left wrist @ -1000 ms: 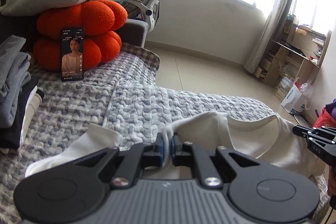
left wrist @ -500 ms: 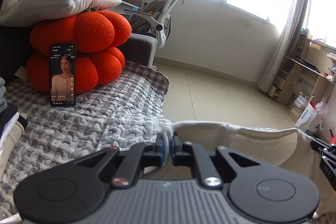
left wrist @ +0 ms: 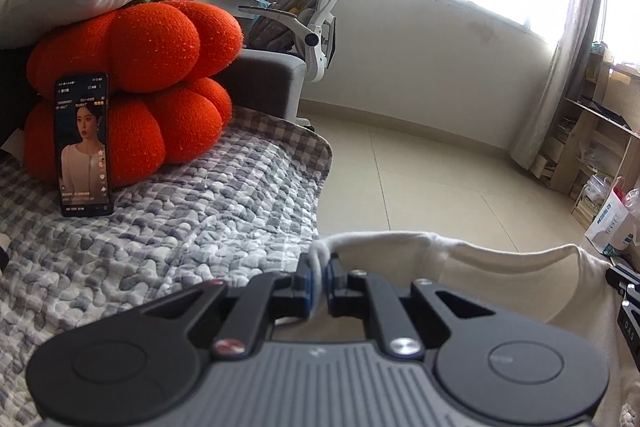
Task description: Fold clothes
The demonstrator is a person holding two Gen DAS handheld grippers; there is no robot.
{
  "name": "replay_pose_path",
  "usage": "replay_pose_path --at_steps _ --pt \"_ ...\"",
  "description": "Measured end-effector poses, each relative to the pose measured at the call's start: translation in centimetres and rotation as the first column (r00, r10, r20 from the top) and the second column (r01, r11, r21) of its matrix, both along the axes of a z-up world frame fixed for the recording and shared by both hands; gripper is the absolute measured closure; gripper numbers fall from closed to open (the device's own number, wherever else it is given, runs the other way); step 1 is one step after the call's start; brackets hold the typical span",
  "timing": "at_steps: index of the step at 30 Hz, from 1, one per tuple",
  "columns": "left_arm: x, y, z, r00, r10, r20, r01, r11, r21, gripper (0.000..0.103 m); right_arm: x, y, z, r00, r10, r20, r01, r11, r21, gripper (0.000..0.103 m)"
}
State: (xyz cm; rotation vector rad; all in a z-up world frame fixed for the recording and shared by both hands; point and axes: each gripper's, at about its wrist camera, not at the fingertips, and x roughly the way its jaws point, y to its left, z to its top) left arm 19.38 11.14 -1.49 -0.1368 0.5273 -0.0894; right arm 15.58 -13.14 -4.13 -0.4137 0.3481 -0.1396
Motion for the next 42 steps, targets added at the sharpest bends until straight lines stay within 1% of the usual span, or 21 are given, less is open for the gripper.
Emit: replay_pose_path --at_steps 8,12,15,18,22,29,30,31,32,33,34,36,37,38,42 --pt "3.0 -0.6 -2.7 0.999 0.019 -0.042 -0.018 0.999 0.033 0.096 3.1 0.4 -1.5 0.998 -0.007 -0.057 0.005 0.999 -0.031 0.099" --pt "4.0 -0.6 -4.0 0.998 0.026 -0.063 -0.023 0.999 0.046 0.096 4.5 0.6 -2.5 0.993 -0.006 -0.121 0.001 0.999 -0.043 0.099" --pt "4.6 -0.6 -4.4 0.998 0.023 -0.065 -0.019 0.998 0.055 0.096 5.2 0.6 -2.9 0.984 0.002 -0.177 -0.011 0.999 -0.05 0.099" --pt "4.8 -0.8 -4.7 0.998 0.024 -0.061 -0.02 0.998 0.062 0.095 5.5 0.5 -3.2 0.978 0.006 -0.206 -0.018 0.998 -0.054 0.099" --pt "4.7 -0.8 -4.9 0.998 0.03 -0.05 -0.027 0.998 0.06 0.09 5.6 0.7 -3.5 0.975 0.004 -0.224 -0.02 0.997 -0.07 0.099" --pt "4.7 -0.6 -5.0 0.998 0.031 -0.046 -0.028 0.998 0.052 0.089 5.9 1.2 -3.9 0.973 -0.003 -0.23 -0.023 0.993 -0.113 0.098" --pt "4.6 -0.6 -4.9 0.999 0.032 -0.042 -0.03 0.998 0.05 0.088 6.0 1.3 -3.9 0.973 -0.005 -0.23 -0.023 0.993 -0.118 0.098" --pt "4.5 -0.5 -4.8 0.998 0.039 -0.039 -0.037 0.998 0.045 0.082 6.0 1.2 -3.7 0.974 -0.004 -0.228 -0.024 0.993 -0.116 0.098" --pt "4.5 -0.4 -4.7 0.998 0.045 -0.037 -0.043 0.998 0.04 0.07 5.9 1.1 -3.5 0.974 0.0 -0.226 -0.024 0.994 -0.105 0.096" --pt "4.4 -0.3 -4.6 0.998 0.05 -0.035 -0.049 0.998 0.035 0.064 5.9 1.1 -3.3 0.975 0.003 -0.223 -0.025 0.995 -0.095 0.094" --pt "4.3 -0.2 -4.5 0.998 0.054 -0.04 -0.053 0.998 0.031 0.061 5.8 1.0 -3.1 0.975 0.006 -0.221 -0.026 0.996 -0.084 0.09" --pt "4.0 -0.2 -4.2 0.997 0.057 -0.049 -0.056 0.998 0.024 0.061 5.5 0.7 -2.5 0.977 0.003 -0.214 -0.014 0.999 -0.052 0.081" --pt "3.7 -0.2 -4.0 0.997 0.056 -0.052 -0.055 0.998 0.021 0.061 5.4 0.6 -2.3 0.977 -0.001 -0.211 -0.006 0.999 -0.034 0.07" --pt "3.3 -0.2 -3.7 0.997 0.053 -0.052 -0.052 0.998 0.021 0.06 5.2 0.5 -2.0 0.978 -0.005 -0.208 0.001 1.0 -0.016 0.066" --pt "1.9 -0.1 -2.7 0.997 0.054 -0.053 -0.052 0.998 0.037 0.059 4.3 0.1 -0.8 0.978 -0.007 -0.21 0.017 0.999 0.048 0.066"
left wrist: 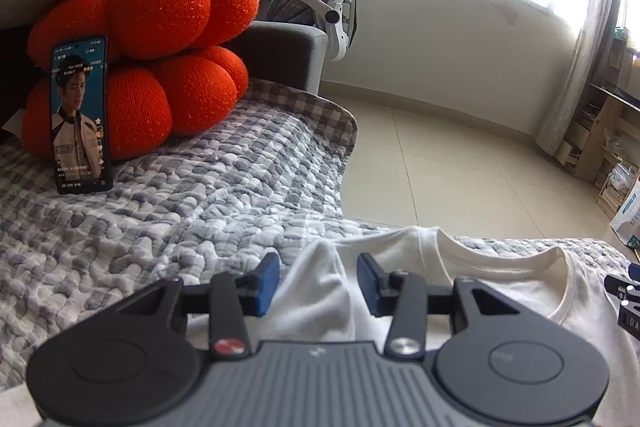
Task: Fold clothes
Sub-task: 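Lay the sweatshirt flat on the bed and open both grippers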
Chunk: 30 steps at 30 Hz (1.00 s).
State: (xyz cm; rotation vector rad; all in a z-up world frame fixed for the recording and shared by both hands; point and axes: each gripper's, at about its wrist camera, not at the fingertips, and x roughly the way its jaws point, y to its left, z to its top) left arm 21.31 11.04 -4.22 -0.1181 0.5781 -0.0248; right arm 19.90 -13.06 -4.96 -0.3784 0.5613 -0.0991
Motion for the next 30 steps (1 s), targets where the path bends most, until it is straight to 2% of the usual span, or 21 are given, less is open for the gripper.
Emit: replay_pose_path --at_steps 8,12,20,25,30 --pt "-2.5 1.2 1.5 0.999 -0.011 -0.04 0.012 1.0 0.022 0.055 -1.9 -1.1 2.0 1.0 -0.008 -0.016 0.009 0.996 0.089 0.064" --pt "-2.5 2.4 1.3 0.997 -0.004 -0.079 0.006 1.0 0.029 0.055 -1.9 -2.2 2.3 0.999 -0.002 -0.045 0.008 0.991 0.137 0.064" --pt "-2.0 6.4 0.2 0.988 0.037 -0.15 -0.047 0.996 -0.069 0.056 -1.6 -4.9 1.5 0.993 -0.007 -0.114 0.032 0.976 0.216 0.064" --pt "-3.7 7.3 0.3 0.987 0.042 -0.152 -0.051 0.997 -0.057 0.056 -2.5 -6.3 1.3 0.992 -0.026 -0.124 0.06 0.958 0.282 0.064" --pt "-6.6 7.7 0.7 0.988 0.029 -0.151 -0.041 0.996 -0.074 0.056 -4.8 -6.8 2.3 0.994 -0.015 -0.108 0.049 0.947 0.318 0.064"
